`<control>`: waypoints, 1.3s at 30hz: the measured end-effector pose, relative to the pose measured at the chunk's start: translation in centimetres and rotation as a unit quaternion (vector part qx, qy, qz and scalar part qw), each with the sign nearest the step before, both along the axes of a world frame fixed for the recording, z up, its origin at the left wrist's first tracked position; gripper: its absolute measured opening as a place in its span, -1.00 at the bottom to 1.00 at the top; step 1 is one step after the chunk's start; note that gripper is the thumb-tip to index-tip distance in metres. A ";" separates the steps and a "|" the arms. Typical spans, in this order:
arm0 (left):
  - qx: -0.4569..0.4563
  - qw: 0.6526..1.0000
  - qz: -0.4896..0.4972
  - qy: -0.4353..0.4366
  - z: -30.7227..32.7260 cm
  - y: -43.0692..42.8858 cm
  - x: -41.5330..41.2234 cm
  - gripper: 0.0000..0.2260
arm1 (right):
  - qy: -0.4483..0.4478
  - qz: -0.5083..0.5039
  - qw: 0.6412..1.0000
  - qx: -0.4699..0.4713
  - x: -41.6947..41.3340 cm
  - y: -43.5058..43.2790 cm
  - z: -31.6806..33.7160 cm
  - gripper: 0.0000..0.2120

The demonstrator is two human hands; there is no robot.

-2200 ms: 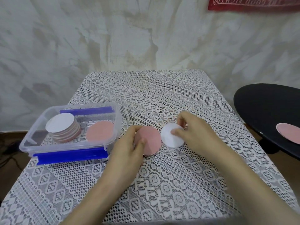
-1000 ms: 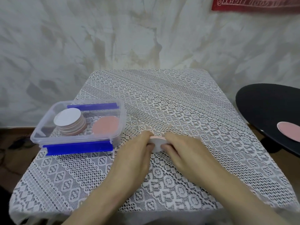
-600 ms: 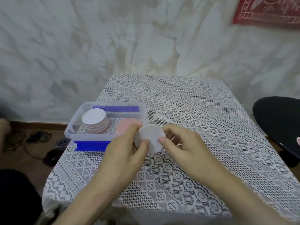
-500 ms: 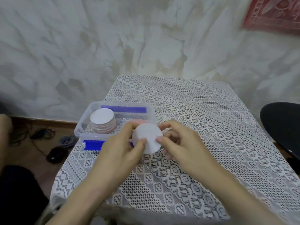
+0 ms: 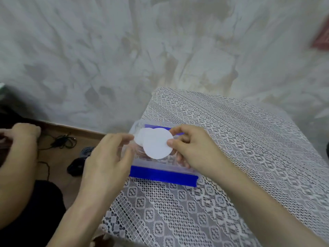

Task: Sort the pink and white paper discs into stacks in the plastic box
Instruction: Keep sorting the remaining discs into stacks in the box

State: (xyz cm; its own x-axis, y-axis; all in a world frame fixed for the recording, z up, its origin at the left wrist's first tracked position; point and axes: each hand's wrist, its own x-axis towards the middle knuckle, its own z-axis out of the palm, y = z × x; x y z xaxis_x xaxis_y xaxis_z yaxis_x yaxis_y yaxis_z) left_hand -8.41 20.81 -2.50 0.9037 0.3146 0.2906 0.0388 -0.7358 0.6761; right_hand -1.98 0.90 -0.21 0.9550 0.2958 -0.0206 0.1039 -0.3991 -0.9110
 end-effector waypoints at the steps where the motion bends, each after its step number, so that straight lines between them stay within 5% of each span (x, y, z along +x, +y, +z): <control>1: 0.005 1.000 0.002 0.004 -0.1 0.4 0.2 -0.78 | -0.010 -0.003 1.000 -0.014 0.6 0.8 0.0 -0.90; 5: -0.001 0.999 -0.023 0.039 -0.2 0.8 0.7 -0.65 | -0.081 0.001 0.983 -0.165 2.3 2.8 0.1 -0.81; 9: -0.006 0.999 -0.019 0.046 -0.4 0.9 1.0 -0.62 | -0.155 0.042 0.929 -0.332 2.7 3.3 -0.4 -0.84; 14: -0.003 0.999 -0.016 0.045 -0.9 1.2 1.3 -0.63 | -0.172 0.087 0.894 -0.404 2.2 3.2 0.1 -0.43; 24: 0.009 0.998 -0.035 0.054 -1.1 1.9 1.9 -0.60 | -0.177 0.100 0.910 -0.362 4.6 4.1 -0.7 -0.61; 34: 0.061 0.996 -0.034 0.061 -1.1 1.9 2.2 -0.65 | -0.269 0.059 0.860 -0.429 2.5 2.5 -0.1 -0.59; 39: 0.163 0.983 -0.030 0.083 -1.1 1.8 3.0 -0.46 | -0.276 -0.007 0.840 -0.467 -0.2 -1.1 0.7 -0.57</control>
